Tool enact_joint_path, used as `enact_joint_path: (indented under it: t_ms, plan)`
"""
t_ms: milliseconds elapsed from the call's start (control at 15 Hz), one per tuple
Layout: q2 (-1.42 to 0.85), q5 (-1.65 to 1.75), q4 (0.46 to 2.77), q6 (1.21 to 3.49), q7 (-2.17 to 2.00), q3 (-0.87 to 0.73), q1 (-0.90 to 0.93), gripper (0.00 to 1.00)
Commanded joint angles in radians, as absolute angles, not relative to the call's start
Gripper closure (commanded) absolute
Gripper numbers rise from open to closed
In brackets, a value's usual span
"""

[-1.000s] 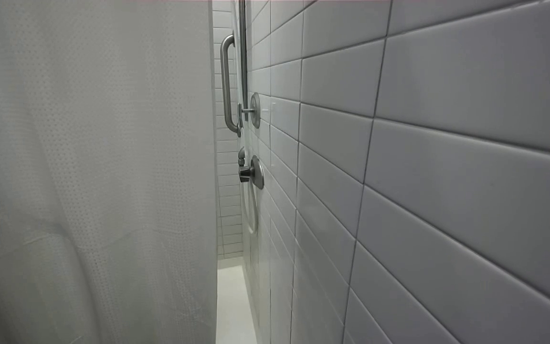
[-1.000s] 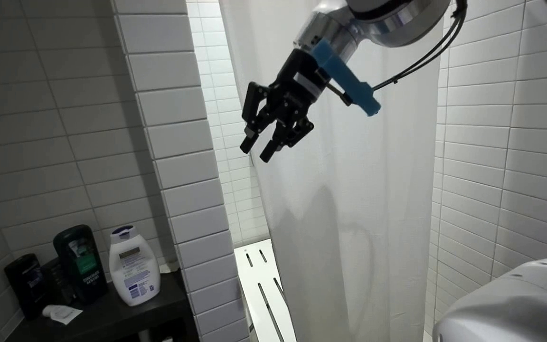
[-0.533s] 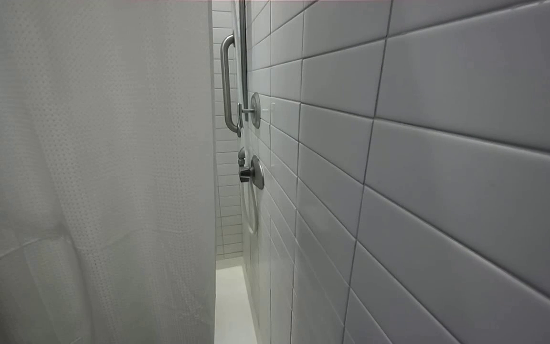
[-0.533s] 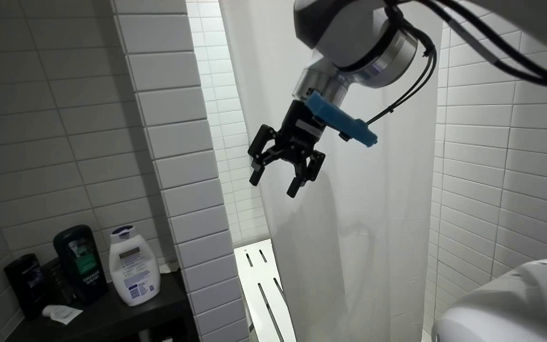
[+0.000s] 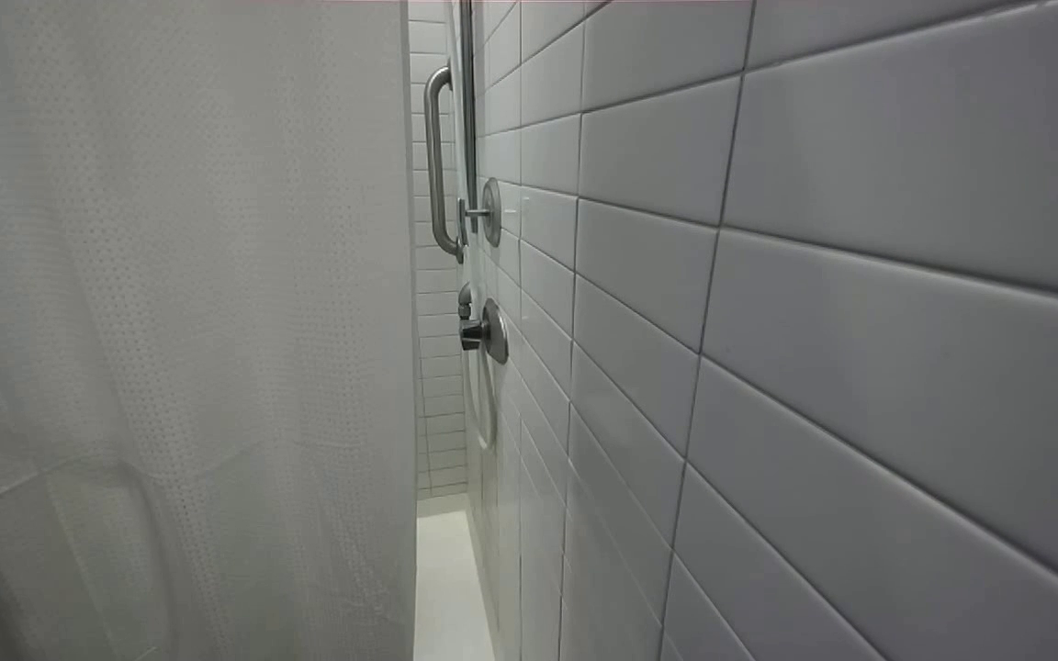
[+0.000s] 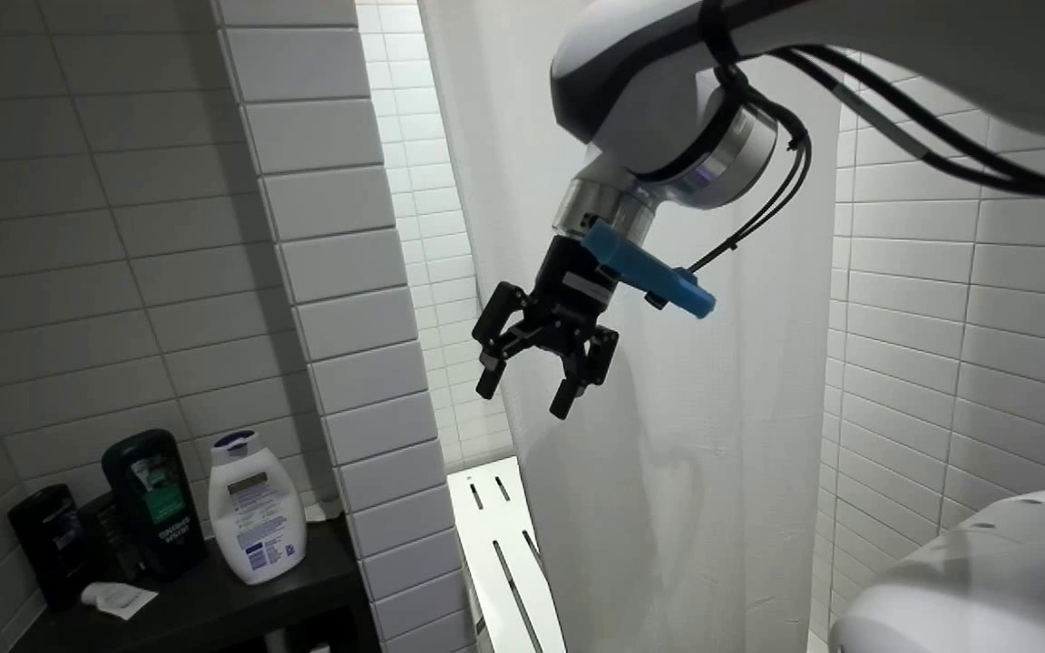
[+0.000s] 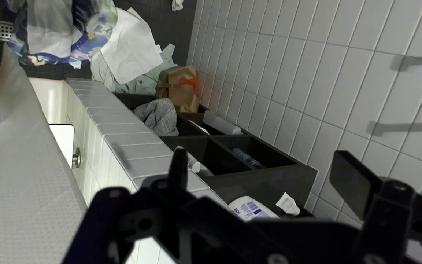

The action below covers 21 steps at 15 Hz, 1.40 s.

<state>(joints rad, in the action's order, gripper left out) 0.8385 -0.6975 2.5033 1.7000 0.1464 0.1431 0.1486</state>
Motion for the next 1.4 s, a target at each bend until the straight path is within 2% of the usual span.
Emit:
enact_joint_path:
  t_ms: [0,600,1000,1333]
  plan:
    - [0.86,-0.694,2.55,1.692,0.152,0.127,0.155,0.0]
    - [0.945,-0.537,2.568,1.877,0.306,0.128,0.177,0.0]
    - [1.013,-0.505,2.581,2.042,0.451,0.094,0.301,0.0]
    - [1.043,-0.513,2.608,2.276,0.547,0.095,0.418,0.0]
